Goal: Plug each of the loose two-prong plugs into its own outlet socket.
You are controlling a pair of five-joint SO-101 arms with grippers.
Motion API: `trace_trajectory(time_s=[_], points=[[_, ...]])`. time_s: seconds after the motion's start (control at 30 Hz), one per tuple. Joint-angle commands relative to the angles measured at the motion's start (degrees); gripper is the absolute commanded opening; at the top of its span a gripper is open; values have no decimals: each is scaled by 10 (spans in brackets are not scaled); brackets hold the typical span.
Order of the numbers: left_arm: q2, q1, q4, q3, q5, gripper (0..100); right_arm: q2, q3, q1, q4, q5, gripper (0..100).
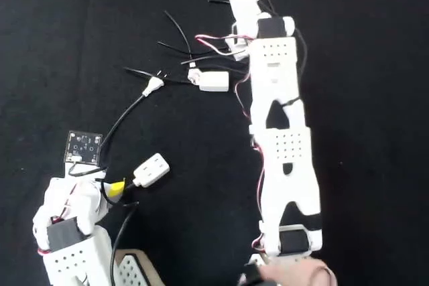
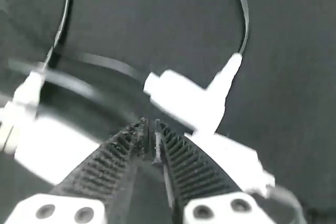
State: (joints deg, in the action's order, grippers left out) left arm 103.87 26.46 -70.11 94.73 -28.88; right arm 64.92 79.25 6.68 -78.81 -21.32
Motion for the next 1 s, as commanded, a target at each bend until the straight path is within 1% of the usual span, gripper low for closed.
trace_trajectory(time_s=[0.0,0.1,0.23,0.33,0.5,0.63,0.73,0.97], points=[[4,-3,4,-4,-6,374,52,52,-13,116,6,14],[4,-3,4,-4,-6,374,129,55,-4,190,-3,14],[4,-3,4,-4,-6,374,185,83,-4,185,-44,12],[4,-4,5,-4,-6,374,193,121,-4,123,-48,12],[4,-5,5,-4,-6,374,183,165,-1,-25,-55,13],[4,-7,5,-4,-6,374,159,160,5,-135,-116,13],[4,-7,5,-4,-6,374,143,160,27,-226,-174,13],[4,-7,6,-4,-6,374,93,157,29,-224,-164,13]])
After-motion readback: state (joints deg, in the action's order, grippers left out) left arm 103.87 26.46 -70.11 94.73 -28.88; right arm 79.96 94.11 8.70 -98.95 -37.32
